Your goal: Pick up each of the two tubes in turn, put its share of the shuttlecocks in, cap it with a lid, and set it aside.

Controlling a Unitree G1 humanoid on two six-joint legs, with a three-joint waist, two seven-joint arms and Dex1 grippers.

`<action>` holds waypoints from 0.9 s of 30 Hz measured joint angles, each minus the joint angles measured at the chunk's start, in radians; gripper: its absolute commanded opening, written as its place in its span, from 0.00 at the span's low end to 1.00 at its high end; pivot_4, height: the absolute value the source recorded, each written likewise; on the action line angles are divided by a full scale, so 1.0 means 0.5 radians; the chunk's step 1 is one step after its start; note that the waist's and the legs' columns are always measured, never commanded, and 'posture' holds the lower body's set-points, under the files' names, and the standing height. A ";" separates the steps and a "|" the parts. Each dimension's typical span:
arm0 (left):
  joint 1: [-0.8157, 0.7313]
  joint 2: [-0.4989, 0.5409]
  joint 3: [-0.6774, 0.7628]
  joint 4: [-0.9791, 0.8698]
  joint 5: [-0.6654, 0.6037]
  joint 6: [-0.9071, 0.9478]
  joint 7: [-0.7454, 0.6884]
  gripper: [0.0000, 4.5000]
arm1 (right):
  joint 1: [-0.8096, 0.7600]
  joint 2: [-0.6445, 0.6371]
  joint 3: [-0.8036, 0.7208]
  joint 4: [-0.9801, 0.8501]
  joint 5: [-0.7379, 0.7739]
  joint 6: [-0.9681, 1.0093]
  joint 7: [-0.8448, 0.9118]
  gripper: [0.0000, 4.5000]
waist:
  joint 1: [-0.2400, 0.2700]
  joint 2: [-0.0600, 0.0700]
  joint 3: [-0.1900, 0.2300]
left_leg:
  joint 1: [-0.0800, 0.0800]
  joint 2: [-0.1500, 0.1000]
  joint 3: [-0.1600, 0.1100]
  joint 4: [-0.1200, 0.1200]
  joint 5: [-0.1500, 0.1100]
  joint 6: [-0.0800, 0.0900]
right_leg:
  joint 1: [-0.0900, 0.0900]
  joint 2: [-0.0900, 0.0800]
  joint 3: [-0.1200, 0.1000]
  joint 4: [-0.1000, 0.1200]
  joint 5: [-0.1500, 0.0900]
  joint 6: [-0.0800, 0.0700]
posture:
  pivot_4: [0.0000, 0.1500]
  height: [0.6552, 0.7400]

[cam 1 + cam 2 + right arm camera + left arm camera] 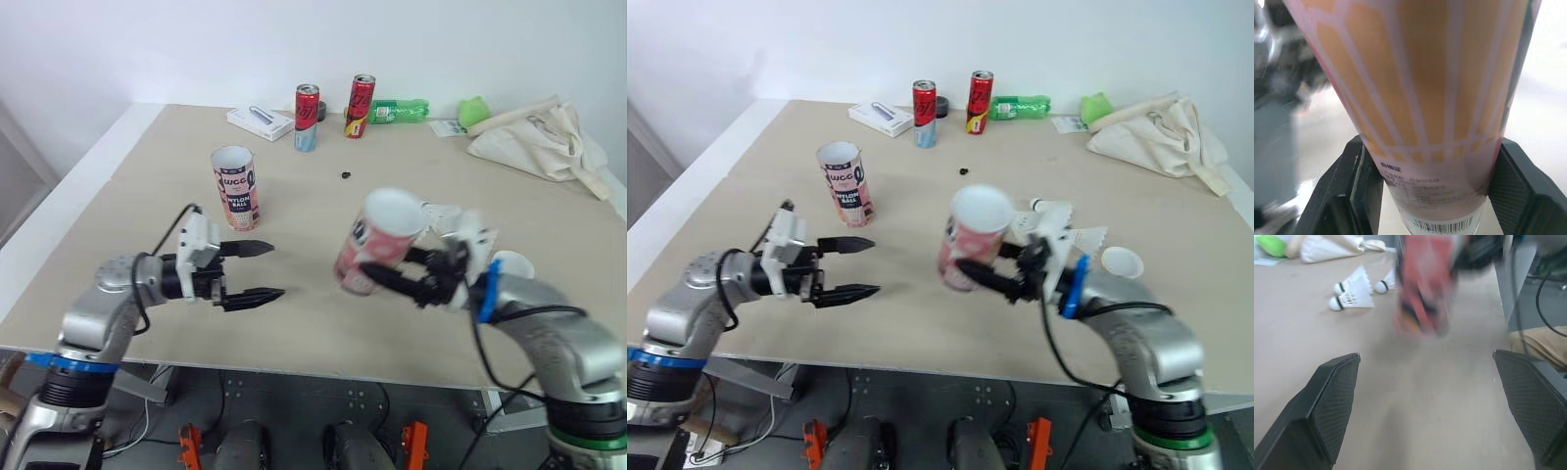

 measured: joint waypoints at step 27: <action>-0.168 -0.178 -0.210 0.228 0.171 -0.156 -0.003 1.00 | -0.653 0.214 -0.753 0.824 -0.936 0.115 -2.164 0.60 | -0.063 0.008 0.000 | -0.002 -0.008 0.003 -0.020 0.009 -0.001 | -0.009 0.000 0.017 0.000 -0.001 0.003 | 1.00 1.00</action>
